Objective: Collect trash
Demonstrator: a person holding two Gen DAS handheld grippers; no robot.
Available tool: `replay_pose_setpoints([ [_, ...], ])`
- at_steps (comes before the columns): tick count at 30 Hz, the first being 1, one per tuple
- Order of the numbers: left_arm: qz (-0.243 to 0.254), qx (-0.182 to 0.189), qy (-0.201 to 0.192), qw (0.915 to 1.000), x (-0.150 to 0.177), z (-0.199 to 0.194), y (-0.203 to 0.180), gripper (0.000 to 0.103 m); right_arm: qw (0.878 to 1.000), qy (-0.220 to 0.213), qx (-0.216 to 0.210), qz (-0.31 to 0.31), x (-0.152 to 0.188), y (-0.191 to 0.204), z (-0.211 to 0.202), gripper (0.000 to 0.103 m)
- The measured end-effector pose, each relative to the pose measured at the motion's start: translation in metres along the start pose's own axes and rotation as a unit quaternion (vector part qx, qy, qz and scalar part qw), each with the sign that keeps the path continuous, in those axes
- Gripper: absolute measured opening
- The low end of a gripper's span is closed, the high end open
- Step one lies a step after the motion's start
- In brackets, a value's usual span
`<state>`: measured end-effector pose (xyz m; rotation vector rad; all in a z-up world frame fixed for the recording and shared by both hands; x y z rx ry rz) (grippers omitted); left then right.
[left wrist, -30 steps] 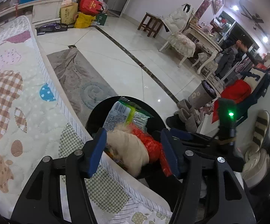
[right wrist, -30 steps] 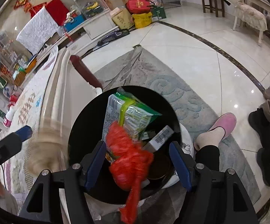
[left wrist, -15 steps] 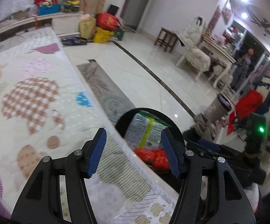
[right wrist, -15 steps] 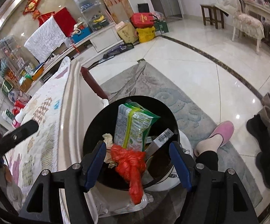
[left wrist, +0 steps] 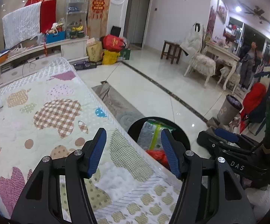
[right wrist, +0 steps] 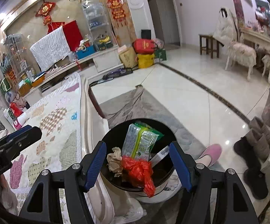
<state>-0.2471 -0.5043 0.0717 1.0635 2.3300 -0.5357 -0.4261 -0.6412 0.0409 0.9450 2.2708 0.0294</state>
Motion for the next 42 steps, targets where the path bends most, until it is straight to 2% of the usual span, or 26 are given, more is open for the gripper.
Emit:
replay_pose_setpoints([
  [2,0.001,-0.004,-0.010,0.9999,0.003,-0.008,-0.003,0.060,1.000,-0.011,0.009,-0.001,0.000,0.001,-0.011,0.078],
  [9,0.005,-0.012,-0.048,0.9988,0.005,-0.042,-0.008,0.060,0.998,-0.053,0.025,-0.004,0.003,0.009,-0.049,0.079],
  [12,0.010,-0.018,-0.060,0.9980,0.008,-0.055,-0.012,0.060,0.997,-0.067,0.026,-0.004,0.005,0.015,-0.063,0.085],
  [22,0.023,-0.027,-0.091,0.9952,0.013,-0.082,-0.025,0.060,0.992,-0.117,0.044,-0.014,0.011,0.028,-0.101,0.086],
  [29,0.029,-0.030,-0.092,0.9948,0.014,-0.083,-0.033,0.060,0.991,-0.122,0.057,-0.010,0.012,0.023,-0.109,0.088],
  [42,0.030,-0.035,-0.095,0.9944,0.015,-0.083,-0.034,0.060,0.991,-0.117,0.056,-0.016,0.013,0.025,-0.111,0.088],
])
Point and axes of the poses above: each gripper's, at about its wrist camera, not at the fingertips, and z roughly the way its jaws point, y to its left, x to its underside, the point moved 4 cm from there along z, roughly the way its jaws point, and after that the axes turned 15 degrees about y, right-handed, at the moved point
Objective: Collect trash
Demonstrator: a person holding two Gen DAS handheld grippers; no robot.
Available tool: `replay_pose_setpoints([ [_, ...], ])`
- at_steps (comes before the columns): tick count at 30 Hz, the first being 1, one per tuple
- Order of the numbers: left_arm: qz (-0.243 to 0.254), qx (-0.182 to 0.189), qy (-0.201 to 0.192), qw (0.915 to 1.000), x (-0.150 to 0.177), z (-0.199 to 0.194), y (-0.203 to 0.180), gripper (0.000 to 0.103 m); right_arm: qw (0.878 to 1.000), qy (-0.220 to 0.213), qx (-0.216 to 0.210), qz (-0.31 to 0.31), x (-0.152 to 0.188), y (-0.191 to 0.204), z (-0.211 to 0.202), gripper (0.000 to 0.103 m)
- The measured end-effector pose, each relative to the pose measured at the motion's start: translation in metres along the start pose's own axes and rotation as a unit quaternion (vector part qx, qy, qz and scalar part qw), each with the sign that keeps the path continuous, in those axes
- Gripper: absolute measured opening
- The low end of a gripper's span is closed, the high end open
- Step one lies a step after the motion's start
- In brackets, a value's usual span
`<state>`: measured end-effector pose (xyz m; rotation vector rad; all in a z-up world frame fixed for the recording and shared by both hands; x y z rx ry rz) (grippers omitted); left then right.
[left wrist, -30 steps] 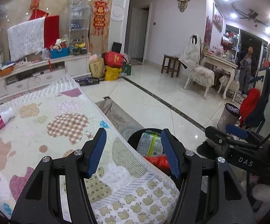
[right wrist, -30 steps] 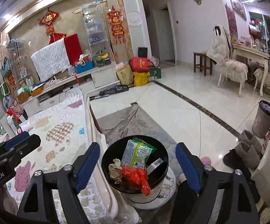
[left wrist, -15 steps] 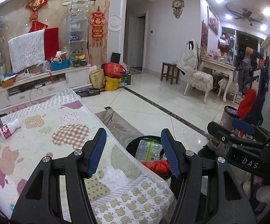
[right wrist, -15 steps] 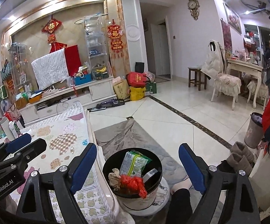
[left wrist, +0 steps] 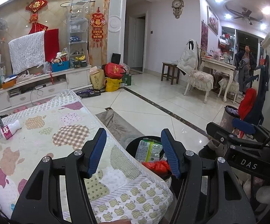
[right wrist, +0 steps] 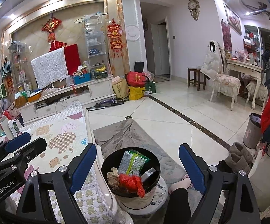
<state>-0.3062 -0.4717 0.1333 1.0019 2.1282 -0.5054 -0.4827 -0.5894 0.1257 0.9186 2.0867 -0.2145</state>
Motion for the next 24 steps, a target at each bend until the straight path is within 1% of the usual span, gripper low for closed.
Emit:
replay_pose_setpoints([
  [15,-0.018,-0.009,-0.003,0.9998,0.003,-0.005,0.009,0.060,1.000,0.006,-0.001,-0.009,0.000,0.005,0.002,0.088],
  [24,-0.025,-0.012,-0.009,0.9996,0.002,-0.009,0.011,0.060,1.000,0.001,-0.004,-0.009,-0.003,0.007,0.002,0.088],
])
Point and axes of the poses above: each gripper's, at about its wrist camera, not at the fingertips, and z roughly the way its jaws point, y to its left, x to its underside, the point moved 4 cm from there along z, roughly the way its jaws point, and after that the axes turned 15 degrees about y, right-handed, at the moved point
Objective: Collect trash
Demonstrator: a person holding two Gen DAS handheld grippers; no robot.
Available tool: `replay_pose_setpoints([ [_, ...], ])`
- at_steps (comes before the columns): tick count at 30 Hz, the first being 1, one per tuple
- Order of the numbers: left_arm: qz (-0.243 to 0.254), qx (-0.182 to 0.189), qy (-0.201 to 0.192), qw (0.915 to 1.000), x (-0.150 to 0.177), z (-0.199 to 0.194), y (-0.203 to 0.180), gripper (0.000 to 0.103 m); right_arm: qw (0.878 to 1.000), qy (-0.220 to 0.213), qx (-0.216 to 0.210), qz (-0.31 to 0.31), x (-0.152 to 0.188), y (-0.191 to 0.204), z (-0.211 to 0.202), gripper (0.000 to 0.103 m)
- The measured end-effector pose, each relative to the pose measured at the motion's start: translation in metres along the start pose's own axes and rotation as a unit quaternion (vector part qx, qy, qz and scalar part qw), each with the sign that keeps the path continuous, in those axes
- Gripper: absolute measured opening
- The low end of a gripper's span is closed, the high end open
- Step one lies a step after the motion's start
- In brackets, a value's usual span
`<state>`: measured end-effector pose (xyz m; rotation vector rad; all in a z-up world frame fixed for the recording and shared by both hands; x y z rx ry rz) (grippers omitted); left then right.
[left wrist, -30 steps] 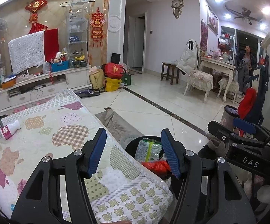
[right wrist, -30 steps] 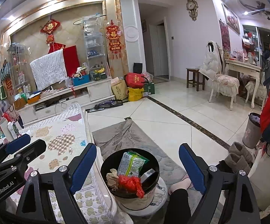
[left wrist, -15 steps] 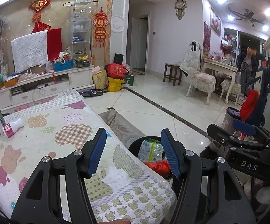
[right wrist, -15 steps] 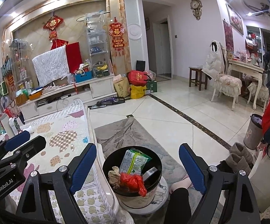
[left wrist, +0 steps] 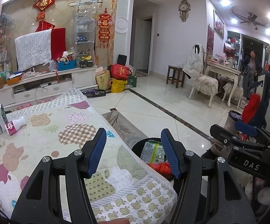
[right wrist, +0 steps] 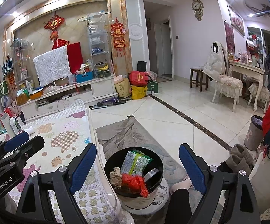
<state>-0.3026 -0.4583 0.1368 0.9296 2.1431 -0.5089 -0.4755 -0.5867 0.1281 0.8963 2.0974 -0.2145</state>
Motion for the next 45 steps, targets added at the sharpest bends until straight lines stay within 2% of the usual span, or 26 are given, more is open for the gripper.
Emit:
replay_pose_setpoints([
  [33,-0.030,-0.017,-0.025,0.9991,-0.003,-0.009,0.025,0.060,0.999,-0.037,-0.016,-0.006,-0.018,0.015,-0.008,0.089],
  [45,-0.030,-0.017,-0.024,0.9991,-0.002,-0.009,0.026,0.060,0.999,-0.039,-0.018,-0.012,-0.019,0.021,-0.009,0.089],
])
Point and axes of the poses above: each gripper's, at about its wrist camera, not at the fingertips, and z roughly the way its jaws point, y to its left, x to its underside, the point moved 4 cm from there along z, roughly the way its jaws point, and after that the axes turned 15 degrees about y, right-handed, at the moved point
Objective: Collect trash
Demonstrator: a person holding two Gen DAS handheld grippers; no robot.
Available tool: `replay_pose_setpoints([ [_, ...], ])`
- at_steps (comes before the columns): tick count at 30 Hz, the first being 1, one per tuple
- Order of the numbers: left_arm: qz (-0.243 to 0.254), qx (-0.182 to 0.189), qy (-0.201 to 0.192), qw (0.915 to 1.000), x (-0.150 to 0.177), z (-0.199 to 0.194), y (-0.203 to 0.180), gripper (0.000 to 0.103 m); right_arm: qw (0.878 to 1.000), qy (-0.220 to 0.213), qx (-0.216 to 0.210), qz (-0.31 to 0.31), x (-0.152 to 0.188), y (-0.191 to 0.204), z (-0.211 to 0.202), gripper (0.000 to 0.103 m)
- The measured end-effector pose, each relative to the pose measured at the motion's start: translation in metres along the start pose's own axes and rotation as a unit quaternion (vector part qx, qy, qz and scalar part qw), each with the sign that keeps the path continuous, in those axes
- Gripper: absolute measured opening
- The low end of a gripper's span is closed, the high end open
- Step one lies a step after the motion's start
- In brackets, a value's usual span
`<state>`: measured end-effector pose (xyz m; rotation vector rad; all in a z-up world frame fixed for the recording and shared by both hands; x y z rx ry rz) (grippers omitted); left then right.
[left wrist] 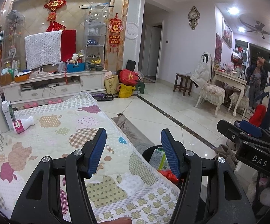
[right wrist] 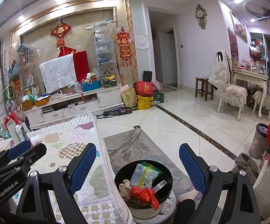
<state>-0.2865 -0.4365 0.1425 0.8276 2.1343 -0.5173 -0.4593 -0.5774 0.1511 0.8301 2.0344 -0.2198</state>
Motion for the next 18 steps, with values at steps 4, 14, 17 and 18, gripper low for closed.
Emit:
replay_pose_setpoints([
  [4,-0.001,0.000,-0.001,1.0000,-0.0005,0.0000,0.0000,0.060,1.000,0.001,-0.001,-0.001,-0.0004,0.0005,0.0001,0.089],
  [14,-0.001,-0.001,-0.002,1.0000,0.0032,0.0026,0.0045,0.060,1.000,0.007,-0.004,-0.005,-0.0014,0.0041,0.0027,0.089],
  [17,-0.001,-0.003,-0.003,1.0000,0.0034,0.0031,0.0062,0.060,1.000,0.007,-0.004,-0.005,-0.0011,0.0044,0.0029,0.089],
  [18,0.000,-0.003,-0.002,1.0000,0.0037,0.0033,0.0073,0.060,1.000,0.008,-0.004,-0.006,-0.0017,0.0046,0.0038,0.089],
])
Point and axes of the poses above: each gripper's, at about its wrist camera, not at the fingertips, and z roughly the way its jaws point, y to its left, x to its underside, the point moved 4 cm from there along z, roughly the way its jaws point, and after that the axes turned 15 degrees about y, right-handed, at the moved point
